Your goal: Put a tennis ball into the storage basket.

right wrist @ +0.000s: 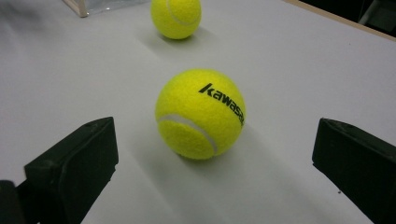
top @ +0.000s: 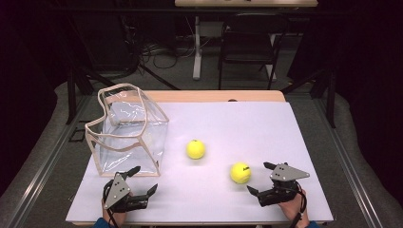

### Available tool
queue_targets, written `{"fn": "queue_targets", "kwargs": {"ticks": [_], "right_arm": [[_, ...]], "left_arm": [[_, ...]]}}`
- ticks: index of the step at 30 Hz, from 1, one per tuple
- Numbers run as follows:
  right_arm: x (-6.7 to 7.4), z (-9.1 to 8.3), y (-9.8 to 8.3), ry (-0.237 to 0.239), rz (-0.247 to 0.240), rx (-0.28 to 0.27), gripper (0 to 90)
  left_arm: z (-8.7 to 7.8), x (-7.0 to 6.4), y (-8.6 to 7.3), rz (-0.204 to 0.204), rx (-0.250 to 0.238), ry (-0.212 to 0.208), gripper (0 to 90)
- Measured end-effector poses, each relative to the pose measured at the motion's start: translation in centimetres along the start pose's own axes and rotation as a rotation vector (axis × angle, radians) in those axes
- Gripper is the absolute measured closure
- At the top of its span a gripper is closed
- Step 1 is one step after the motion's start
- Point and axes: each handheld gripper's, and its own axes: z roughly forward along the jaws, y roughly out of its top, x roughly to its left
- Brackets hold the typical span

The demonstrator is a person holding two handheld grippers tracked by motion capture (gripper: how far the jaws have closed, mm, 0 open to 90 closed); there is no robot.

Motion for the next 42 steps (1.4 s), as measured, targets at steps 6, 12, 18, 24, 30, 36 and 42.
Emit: {"fn": "queue_targets", "kwargs": {"ticks": [6,12,18,24,30,36,42], "right_arm": [[-0.4,0.7,1.1,-0.004,0.033,0.034,0.0],[-0.8,1.3,2.1,0.000,0.040,0.075,0.0],[-1.2,1.8,2.7,0.004,0.063,0.110,0.0],[-1.0,2.6,3.3,0.023,0.043,0.137,0.0],[-1.1,3.1,3.9,0.032,0.036,0.156,0.0],[-1.1,4.0,4.5,0.032,0.030,0.199,0.0],[-1.0,5.0,4.7,0.058,0.036,0.219,0.0]], "left_arm": [[-0.1,-0.1,0.0,-0.003,-0.004,0.004,15.7],[-0.1,0.0,0.0,-0.003,-0.003,0.005,15.7],[0.0,0.0,0.0,-0.002,-0.003,0.003,15.8],[0.0,0.1,0.0,-0.004,-0.004,0.001,15.8],[0.1,0.1,0.0,-0.004,-0.001,0.001,15.7],[0.3,0.2,0.0,-0.004,0.000,-0.001,15.8],[0.2,0.2,0.0,-0.006,0.000,-0.004,15.7]]}}
